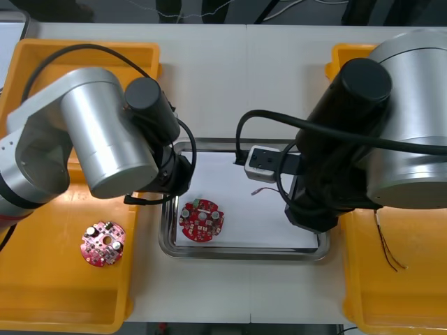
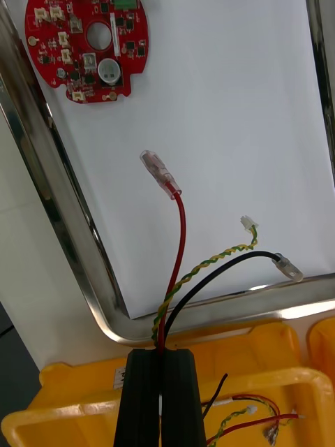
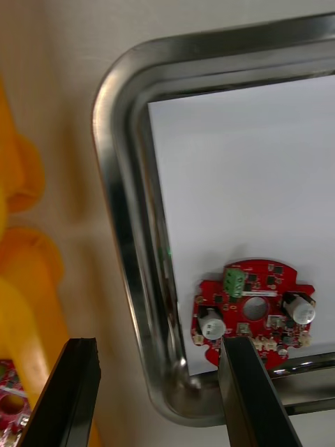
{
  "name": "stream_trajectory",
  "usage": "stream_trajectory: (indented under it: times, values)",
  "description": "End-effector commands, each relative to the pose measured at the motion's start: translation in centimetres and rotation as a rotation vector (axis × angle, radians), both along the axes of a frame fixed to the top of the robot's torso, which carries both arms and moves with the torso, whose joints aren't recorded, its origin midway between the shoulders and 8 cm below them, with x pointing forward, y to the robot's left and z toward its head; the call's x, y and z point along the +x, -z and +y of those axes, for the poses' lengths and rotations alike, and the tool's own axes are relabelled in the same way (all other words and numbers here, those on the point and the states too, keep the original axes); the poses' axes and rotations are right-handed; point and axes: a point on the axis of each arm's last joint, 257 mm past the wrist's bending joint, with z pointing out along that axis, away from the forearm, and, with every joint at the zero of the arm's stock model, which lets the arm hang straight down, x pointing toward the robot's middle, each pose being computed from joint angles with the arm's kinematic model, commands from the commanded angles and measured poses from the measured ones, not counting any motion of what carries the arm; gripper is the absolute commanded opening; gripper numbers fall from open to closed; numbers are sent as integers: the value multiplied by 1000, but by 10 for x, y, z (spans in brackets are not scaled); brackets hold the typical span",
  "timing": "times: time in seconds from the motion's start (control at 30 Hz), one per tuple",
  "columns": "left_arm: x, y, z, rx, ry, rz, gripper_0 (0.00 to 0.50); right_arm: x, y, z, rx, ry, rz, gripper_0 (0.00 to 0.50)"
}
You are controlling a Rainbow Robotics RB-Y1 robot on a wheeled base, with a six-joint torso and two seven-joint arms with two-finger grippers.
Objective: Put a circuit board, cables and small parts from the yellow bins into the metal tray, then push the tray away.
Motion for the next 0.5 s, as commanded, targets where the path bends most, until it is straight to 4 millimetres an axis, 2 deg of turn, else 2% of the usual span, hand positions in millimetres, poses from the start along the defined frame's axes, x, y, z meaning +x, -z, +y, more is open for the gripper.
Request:
stream_trajectory:
  times: [0.03, 0.33, 0.5]
  values:
    - [16, -47, 34, -15, -91, -62, 500, 5, -1, 24, -31, -111, -39, 0]
    - [26, -77, 79, -31, -172, -53, 500, 11, 18, 24, -112, -272, -29, 0]
    - [36, -84, 99, -19, -180, -41, 500, 16, 31, 26, -142, -321, -21, 0]
